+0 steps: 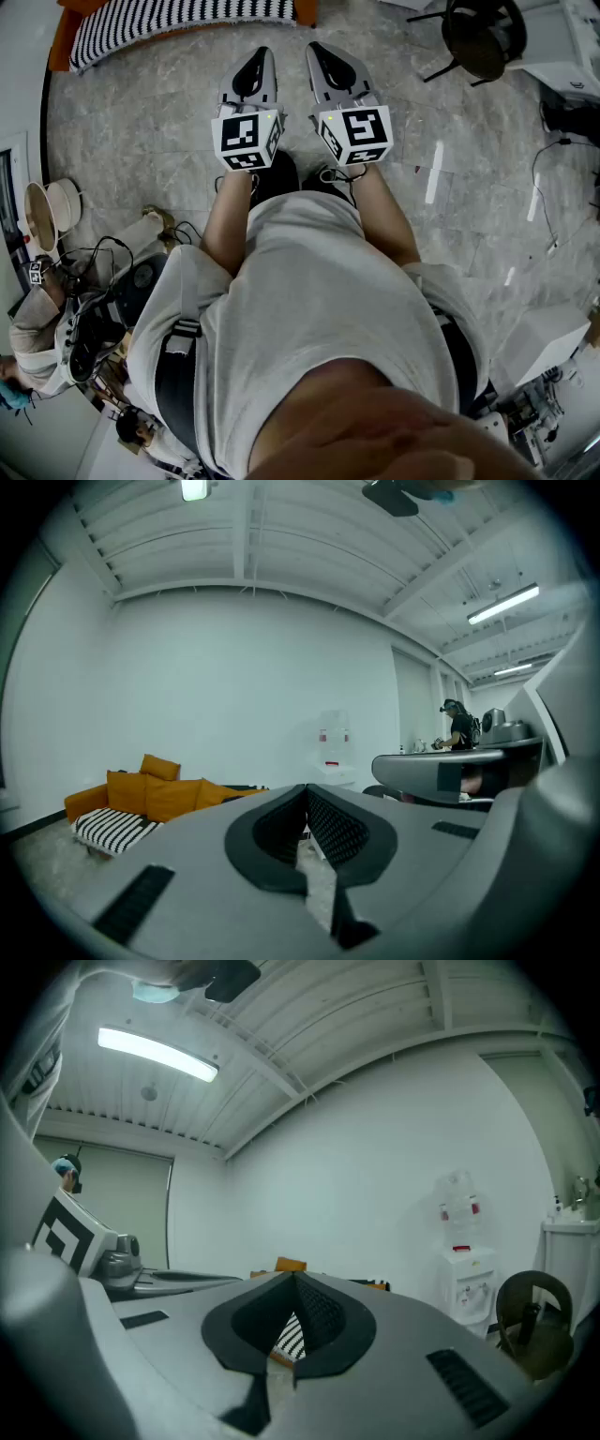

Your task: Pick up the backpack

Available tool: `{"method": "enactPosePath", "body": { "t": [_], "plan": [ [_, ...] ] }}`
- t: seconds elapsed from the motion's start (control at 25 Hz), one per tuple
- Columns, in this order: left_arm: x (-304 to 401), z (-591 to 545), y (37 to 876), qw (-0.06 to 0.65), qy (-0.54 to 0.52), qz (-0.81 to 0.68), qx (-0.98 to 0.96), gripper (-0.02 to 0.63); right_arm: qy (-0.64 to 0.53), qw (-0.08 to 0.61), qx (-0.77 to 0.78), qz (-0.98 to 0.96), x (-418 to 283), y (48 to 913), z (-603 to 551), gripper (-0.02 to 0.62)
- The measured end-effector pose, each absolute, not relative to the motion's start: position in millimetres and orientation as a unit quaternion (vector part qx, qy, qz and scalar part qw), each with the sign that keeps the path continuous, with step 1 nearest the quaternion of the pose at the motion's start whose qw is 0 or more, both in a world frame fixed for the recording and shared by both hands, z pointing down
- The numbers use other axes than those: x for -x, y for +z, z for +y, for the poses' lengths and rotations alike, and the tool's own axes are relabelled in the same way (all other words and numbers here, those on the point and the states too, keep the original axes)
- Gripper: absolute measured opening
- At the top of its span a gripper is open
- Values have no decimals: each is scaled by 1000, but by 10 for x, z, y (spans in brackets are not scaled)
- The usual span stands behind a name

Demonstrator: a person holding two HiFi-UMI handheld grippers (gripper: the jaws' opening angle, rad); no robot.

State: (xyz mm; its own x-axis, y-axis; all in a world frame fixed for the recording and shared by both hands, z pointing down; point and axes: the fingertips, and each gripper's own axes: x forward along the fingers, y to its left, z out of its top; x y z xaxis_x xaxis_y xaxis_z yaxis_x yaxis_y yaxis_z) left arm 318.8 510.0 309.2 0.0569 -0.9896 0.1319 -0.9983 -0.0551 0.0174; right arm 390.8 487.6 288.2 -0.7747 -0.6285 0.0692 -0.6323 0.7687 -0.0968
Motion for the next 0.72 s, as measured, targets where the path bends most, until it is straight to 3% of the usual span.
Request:
{"method": "enactPosePath", "body": {
  "t": [0.24, 0.72],
  "plan": [
    [-2850, 4969, 3200, 56, 52, -682, -727, 12, 64, 29, -338, -939, -3584, 3026, 4718, 38],
    [-1493, 4679, 3403, 96, 70, -664, -738, 12, 49, 54, -317, -945, -2166, 3102, 4385, 40]
  ]
}}
